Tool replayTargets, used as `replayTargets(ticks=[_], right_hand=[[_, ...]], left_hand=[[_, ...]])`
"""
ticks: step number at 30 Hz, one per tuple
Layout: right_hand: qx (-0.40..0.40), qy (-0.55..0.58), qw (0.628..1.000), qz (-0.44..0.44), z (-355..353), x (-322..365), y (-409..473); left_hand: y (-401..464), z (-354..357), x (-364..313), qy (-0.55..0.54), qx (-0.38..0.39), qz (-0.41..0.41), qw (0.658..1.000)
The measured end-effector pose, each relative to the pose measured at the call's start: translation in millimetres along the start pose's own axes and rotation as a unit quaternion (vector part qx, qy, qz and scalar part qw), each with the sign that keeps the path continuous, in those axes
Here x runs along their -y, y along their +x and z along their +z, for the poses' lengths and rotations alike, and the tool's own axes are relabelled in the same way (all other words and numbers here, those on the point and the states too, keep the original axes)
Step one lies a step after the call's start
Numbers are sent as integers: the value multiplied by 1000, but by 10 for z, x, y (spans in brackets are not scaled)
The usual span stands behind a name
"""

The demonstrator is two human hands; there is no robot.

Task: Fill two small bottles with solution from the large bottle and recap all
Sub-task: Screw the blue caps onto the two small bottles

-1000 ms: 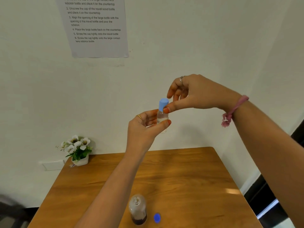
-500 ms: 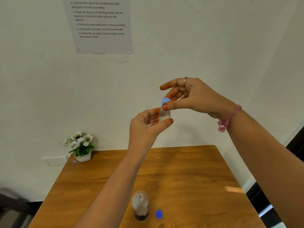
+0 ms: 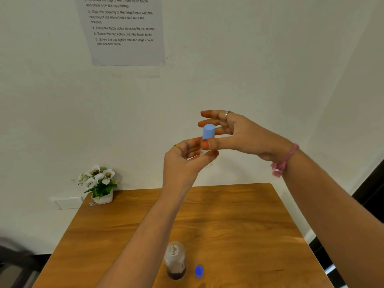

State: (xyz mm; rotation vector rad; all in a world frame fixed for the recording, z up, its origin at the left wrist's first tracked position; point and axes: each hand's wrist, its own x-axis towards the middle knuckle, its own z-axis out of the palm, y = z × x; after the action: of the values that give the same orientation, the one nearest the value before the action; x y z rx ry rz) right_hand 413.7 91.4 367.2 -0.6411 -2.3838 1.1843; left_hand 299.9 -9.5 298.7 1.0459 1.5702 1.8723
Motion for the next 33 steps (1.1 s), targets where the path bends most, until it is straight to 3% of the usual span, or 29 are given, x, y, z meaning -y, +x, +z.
replayTargets(ticks=[3, 6, 15, 33], right_hand=[[-29, 62, 997, -28, -39, -38, -48], [-79, 55, 995, -35, 30, -80, -6], [15, 105, 994, -34, 7, -123, -11], [-129, 126, 983, -28, 304, -147, -44]], left_hand=[[6, 3, 4, 1, 3, -3, 1000], [10, 1, 15, -13, 1, -10, 1000], [36, -11, 44, 1, 4, -20, 1000], [56, -8, 95, 6, -41, -15, 999]])
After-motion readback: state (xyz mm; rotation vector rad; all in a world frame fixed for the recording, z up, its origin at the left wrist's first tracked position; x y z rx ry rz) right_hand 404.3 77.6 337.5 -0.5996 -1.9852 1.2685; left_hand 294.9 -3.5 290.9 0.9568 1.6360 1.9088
